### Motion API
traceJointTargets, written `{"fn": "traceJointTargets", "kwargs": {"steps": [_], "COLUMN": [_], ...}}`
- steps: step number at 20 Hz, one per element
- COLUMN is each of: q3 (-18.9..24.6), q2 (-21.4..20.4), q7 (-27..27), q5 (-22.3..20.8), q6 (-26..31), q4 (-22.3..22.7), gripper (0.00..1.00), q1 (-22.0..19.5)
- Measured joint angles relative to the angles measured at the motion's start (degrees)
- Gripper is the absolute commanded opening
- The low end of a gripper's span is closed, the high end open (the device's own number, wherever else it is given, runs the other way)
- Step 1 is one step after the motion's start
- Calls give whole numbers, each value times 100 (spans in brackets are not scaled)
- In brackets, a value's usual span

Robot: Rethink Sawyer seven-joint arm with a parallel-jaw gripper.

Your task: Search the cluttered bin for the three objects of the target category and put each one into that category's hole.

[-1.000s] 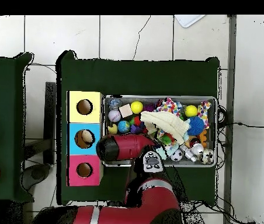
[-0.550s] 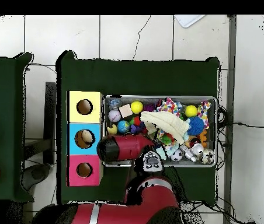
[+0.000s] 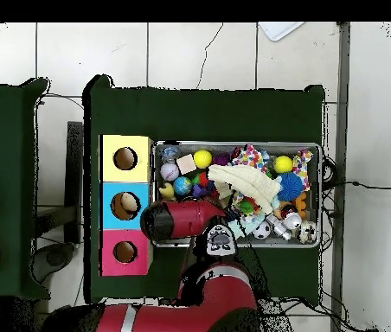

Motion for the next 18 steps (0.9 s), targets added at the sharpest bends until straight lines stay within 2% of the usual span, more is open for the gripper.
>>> {"fn": "traceJointTargets", "kwargs": {"steps": [8,12,16,18], "q3": [-9,-12,-84,-166], "q2": [-23,-197,-640,-969], "q7": [0,0,-1,-1], "q5": [13,12,11,14], "q6": [2,79,608,1156], "q4": [3,56,166,182], "gripper": [0,0,0,0], "q1": [17,60,174,254]}}
